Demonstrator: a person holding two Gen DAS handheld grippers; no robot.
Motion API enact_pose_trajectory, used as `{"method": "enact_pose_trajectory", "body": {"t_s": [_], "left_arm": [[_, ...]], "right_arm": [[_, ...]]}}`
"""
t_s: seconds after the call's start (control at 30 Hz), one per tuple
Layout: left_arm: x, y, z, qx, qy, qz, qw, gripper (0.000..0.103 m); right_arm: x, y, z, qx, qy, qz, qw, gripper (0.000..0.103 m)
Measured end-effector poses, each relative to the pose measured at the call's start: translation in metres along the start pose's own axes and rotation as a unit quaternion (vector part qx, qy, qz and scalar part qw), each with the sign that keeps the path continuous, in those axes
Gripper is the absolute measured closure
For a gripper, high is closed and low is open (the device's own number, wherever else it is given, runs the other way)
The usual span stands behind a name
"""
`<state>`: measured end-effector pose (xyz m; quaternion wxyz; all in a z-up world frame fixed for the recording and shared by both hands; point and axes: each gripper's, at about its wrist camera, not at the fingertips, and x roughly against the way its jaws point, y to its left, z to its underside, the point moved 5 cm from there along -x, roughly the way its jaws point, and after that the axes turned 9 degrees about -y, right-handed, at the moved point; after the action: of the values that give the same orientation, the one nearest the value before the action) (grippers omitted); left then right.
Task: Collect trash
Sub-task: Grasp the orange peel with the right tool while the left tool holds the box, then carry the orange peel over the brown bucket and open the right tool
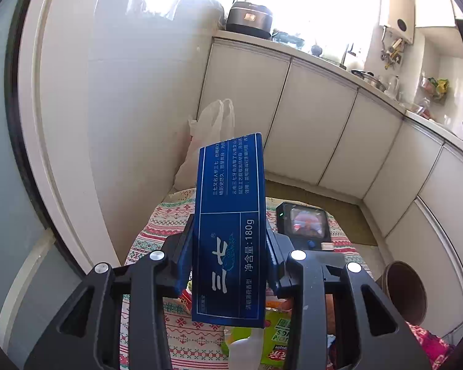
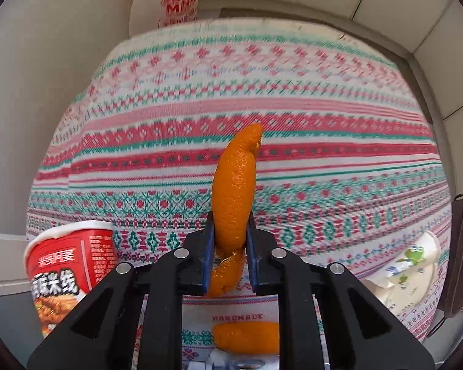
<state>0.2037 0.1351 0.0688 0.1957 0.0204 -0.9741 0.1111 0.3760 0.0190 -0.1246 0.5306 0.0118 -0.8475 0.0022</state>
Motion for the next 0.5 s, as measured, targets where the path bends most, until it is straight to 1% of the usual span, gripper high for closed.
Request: {"method": "enact_pose_trajectory", "body": {"t_s": [0.13, 0.23, 0.33, 0.37, 0.43, 0.5], "left_arm": [[-0.001, -0.011, 0.004, -0.003, 0.005, 0.009, 0.9999, 0.065], [0.000, -0.025, 0.008, -0.013, 0.006, 0.016, 0.9998, 0.065], [0.000, -0.041, 0.013, -0.021, 0.009, 0.027, 0.9994, 0.065], [-0.001, -0.048, 0.015, -0.023, 0.010, 0.032, 0.9992, 0.065], [0.000, -0.062, 0.019, -0.027, 0.010, 0.045, 0.9986, 0.065], [0.004, -0.077, 0.021, -0.041, 0.002, 0.055, 0.9977, 0.065]], "right_arm": [[0.059, -0.037, -0.021, -0.017, -0.066, 0.004, 0.998, 0.086], [0.110, -0.077, -0.036, -0.035, -0.126, 0.017, 0.991, 0.086], [0.162, -0.131, -0.048, -0.058, -0.195, 0.051, 0.978, 0.086], [0.181, -0.155, -0.050, -0.069, -0.222, 0.068, 0.970, 0.086], [0.204, -0.194, -0.050, -0.085, -0.257, 0.095, 0.958, 0.086], [0.229, -0.234, -0.045, -0.097, -0.295, 0.137, 0.941, 0.086]]}}
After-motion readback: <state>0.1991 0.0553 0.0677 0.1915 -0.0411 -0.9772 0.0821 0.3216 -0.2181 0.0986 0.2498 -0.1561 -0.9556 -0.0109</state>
